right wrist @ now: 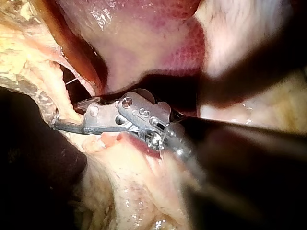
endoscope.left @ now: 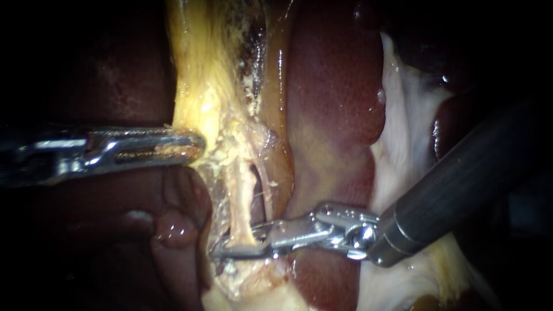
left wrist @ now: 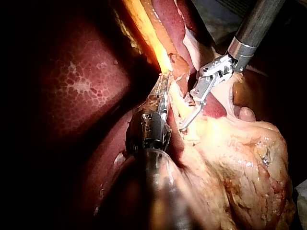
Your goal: Going back first clip left tube
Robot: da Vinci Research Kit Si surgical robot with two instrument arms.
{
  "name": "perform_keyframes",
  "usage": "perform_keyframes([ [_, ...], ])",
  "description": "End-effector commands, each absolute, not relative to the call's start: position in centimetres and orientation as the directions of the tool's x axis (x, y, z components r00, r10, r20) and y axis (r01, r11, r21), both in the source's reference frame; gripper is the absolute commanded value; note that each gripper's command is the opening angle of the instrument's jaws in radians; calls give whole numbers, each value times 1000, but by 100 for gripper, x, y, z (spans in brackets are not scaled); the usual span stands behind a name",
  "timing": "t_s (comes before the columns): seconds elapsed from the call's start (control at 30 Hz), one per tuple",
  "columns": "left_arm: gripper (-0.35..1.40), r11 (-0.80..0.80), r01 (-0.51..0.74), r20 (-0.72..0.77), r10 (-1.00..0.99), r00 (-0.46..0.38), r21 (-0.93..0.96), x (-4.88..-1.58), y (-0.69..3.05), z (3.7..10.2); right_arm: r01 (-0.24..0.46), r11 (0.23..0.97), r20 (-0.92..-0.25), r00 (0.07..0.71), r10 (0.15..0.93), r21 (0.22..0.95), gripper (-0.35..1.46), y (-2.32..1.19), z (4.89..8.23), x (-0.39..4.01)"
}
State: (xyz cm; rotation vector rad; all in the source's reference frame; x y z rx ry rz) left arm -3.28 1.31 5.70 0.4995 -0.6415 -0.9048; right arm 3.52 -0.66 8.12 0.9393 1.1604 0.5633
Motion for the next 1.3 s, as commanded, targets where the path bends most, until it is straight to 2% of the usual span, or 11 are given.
perform_keyframes([
  [0.03,-25,529,556,296,-839,457,641,-328,131,570,85,512,-509,331,794,854,-35,-67,812,352],
  [0.07,-25,529,556,296,-839,457,641,-328,131,570,86,512,-509,331,794,854,-26,-67,811,351],
  [0.2,-25,529,556,296,-839,457,641,-328,131,570,73,478,-474,334,815,875,32,-66,811,348],
  [0.27,-25,529,556,296,-839,457,641,-328,131,570,54,445,-437,333,836,894,46,-64,810,347],
  [0.43,-25,529,556,296,-839,457,641,-327,131,571,8,406,-388,314,866,914,57,-59,807,339],
  [0.6,-25,530,555,296,-838,458,641,-327,132,571,-13,401,-379,299,876,916,59,-50,798,327],
  [0.73,-25,530,555,296,-838,458,641,-326,132,571,14,506,-487,291,823,863,59,-40,788,312],
  [0.8,-25,530,555,296,-838,458,641,-326,132,572,34,594,-577,284,766,804,60,-33,782,301],
  [0.97,-25,530,554,297,-838,459,642,-324,133,574,68,737,-724,267,636,672,60,-12,761,270],
  [1.13,-25,532,553,298,-837,459,641,-323,134,578,66,815,-799,255,544,576,60,21,732,237],
  [1.3,-25,532,553,298,-837,459,641,-323,135,580,65,849,-834,240,496,524,60,44,705,218],
])
